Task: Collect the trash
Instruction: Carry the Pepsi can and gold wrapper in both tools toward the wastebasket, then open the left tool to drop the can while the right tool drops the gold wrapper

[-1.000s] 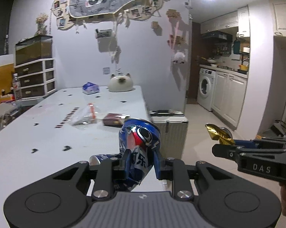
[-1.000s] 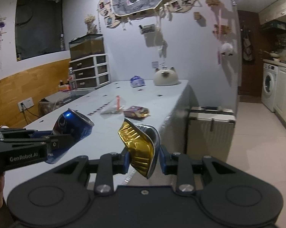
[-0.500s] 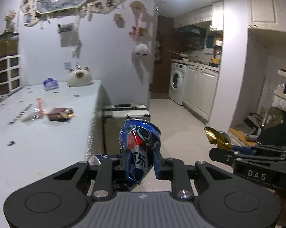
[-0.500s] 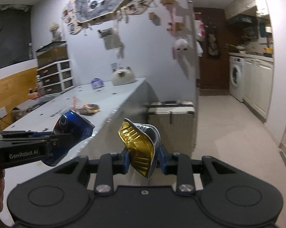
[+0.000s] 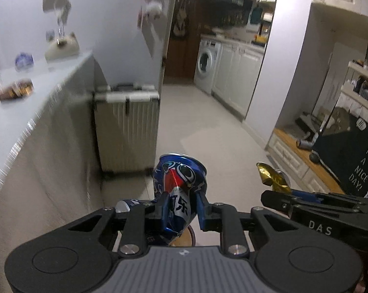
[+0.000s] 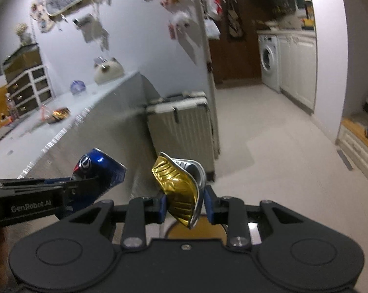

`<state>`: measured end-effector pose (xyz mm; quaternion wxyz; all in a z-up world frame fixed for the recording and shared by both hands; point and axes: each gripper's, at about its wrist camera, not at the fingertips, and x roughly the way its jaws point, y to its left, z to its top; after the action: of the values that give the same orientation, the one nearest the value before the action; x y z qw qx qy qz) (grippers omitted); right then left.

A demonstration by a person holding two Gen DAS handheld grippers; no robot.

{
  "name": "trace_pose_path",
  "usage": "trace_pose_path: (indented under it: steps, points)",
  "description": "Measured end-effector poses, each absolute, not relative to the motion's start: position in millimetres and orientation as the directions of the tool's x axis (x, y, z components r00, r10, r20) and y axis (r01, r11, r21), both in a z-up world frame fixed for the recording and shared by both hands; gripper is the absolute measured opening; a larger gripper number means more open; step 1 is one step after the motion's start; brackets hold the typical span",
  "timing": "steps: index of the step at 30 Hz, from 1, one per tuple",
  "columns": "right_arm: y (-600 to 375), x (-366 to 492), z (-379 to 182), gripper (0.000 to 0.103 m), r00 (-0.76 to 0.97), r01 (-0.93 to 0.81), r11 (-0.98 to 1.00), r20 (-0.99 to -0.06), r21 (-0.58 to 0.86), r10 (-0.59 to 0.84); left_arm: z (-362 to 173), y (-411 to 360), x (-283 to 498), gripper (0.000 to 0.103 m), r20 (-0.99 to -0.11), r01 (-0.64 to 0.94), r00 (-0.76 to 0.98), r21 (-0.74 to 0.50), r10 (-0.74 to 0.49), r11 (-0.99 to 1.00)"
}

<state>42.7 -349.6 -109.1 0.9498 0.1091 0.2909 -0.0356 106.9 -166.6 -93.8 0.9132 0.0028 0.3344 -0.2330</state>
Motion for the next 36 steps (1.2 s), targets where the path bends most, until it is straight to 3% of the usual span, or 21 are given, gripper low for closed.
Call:
trace_pose_path:
  steps: [15, 24, 33, 35, 36]
  points:
    - [-396.4, 119.3, -247.6, 0.031, 0.659, 0.252, 0.935, -0.752, 0.248, 0.022, -242.8, -184.7, 215.4, 0.024, -0.800, 0.291, 0.454, -0.284, -0.393, 0.913]
    - [-407.7, 186.9, -317.9, 0.031, 0.594, 0.269, 0.906, -0.797, 0.326, 0.110, -323.1, -193.5, 273.8, 0.024, -0.832, 0.201, 0.364, -0.368, -0.418, 0.908]
    - [-404.0, 252.5, -337.4, 0.031, 0.595, 0.246, 0.894, -0.787, 0.374, 0.165, -385.9, -199.0, 312.1, 0.024, -0.831, 0.120, 0.283, -0.464, -0.478, 0.878]
    - [-401.4, 266.1, -338.7, 0.031, 0.595, 0.230, 0.897, -0.784, 0.377, 0.177, -393.8, -201.6, 320.2, 0.029, -0.840, 0.103, 0.270, -0.461, -0.471, 0.882]
    - [-399.7, 271.5, -339.4, 0.031, 0.593, 0.221, 0.901, -0.785, 0.374, 0.180, -397.3, -204.1, 322.5, 0.045, -0.855, 0.100, 0.253, -0.442, -0.452, 0.891]
